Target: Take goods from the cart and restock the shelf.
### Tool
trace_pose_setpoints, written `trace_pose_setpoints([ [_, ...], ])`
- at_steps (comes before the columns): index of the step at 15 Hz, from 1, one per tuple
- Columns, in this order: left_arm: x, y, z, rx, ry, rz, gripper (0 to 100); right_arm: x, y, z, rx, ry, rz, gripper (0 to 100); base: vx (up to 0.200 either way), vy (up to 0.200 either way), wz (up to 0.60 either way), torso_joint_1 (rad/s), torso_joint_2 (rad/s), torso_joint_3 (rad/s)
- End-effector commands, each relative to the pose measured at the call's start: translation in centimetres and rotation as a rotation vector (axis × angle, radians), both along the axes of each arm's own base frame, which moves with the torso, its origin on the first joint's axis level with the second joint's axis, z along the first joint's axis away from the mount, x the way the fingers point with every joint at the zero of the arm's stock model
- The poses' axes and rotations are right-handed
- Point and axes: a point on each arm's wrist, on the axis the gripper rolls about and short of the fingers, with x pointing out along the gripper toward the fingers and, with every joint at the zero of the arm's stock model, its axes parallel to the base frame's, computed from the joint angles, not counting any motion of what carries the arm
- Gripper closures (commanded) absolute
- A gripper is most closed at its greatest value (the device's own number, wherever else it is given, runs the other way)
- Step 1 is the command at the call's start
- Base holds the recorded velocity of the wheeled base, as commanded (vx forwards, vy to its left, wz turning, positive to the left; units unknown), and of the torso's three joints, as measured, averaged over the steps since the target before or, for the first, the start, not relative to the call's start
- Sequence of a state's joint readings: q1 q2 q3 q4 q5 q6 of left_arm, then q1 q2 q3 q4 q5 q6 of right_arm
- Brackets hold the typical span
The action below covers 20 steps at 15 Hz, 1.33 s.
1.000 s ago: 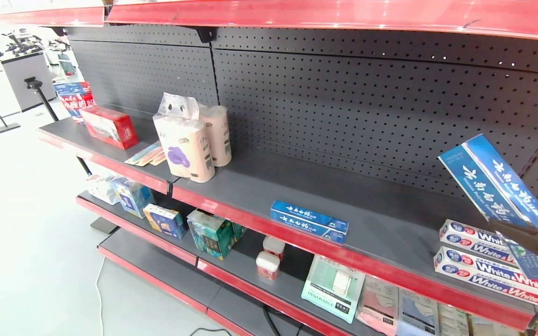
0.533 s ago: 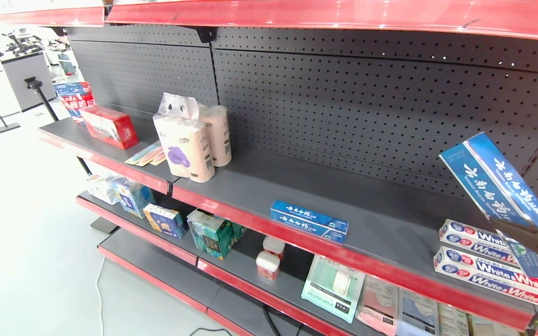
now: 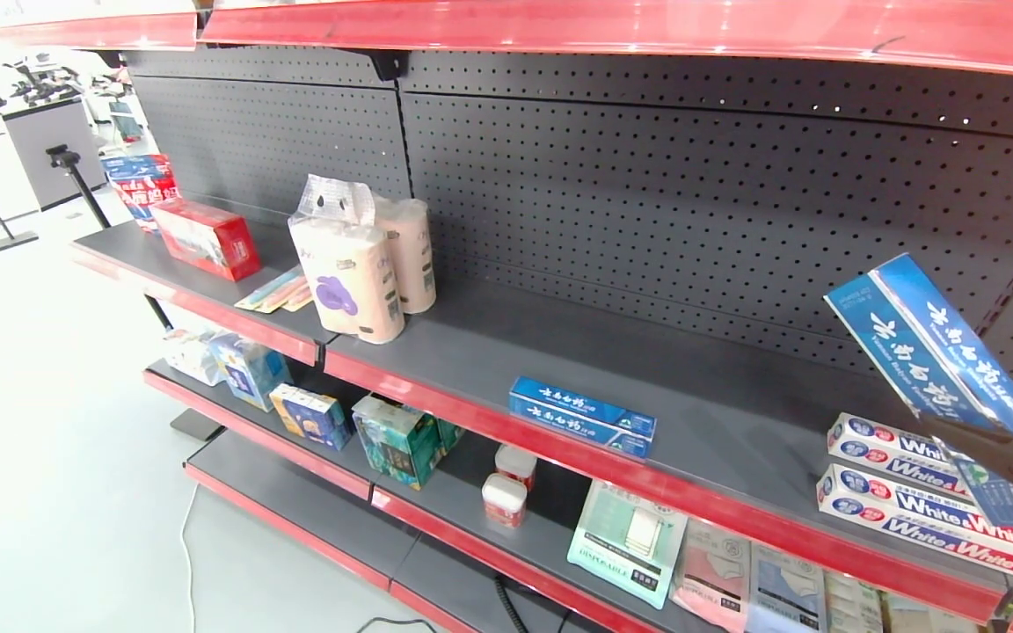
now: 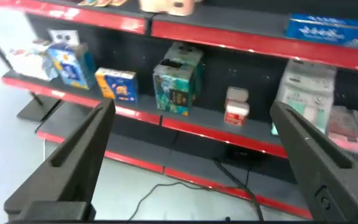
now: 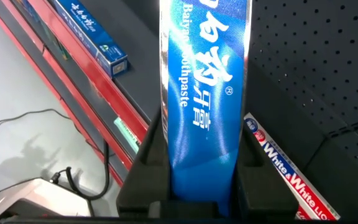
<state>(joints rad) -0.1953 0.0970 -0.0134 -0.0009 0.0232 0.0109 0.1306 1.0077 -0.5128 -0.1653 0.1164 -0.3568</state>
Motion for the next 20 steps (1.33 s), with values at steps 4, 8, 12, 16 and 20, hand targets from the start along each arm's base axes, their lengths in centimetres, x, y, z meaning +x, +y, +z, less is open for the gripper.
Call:
trace_pose_setpoints([
  [4, 0.3, -0.4, -0.3, -0.004, 0.056, 0.311, 0, 0.0, 0.0, 0.1, 0.002, -0.006, -0.002, 100, 0.000, 0.000, 0.00, 0.000, 0.00, 0.000],
  [8, 0.0, -0.5, -0.4, -0.018, 0.011, 0.275, 0, 2.7, 0.6, 0.7, -0.011, -0.001, 0.017, 100, 0.000, 0.000, 0.00, 0.000, 0.00, 0.000],
  [12, -0.3, -0.4, -0.5, -0.022, -0.032, 0.166, 0, 6.0, 2.8, 0.4, -0.007, -0.008, 0.109, 100, 0.000, 0.000, 0.00, 0.000, 0.00, 0.000],
  [16, -0.4, -0.3, -0.5, -0.037, -0.038, 0.256, 0, 9.6, 5.0, -1.3, -0.031, 0.085, 0.201, 100, 0.000, 0.000, 0.00, 0.000, 0.00, 0.000],
  [20, -0.4, -0.3, -0.5, -0.034, -0.041, 0.252, 0, 13.5, 6.4, -2.2, -0.031, 0.110, 0.228, 100, 0.000, 0.000, 0.00, 0.000, 0.00, 0.000],
])
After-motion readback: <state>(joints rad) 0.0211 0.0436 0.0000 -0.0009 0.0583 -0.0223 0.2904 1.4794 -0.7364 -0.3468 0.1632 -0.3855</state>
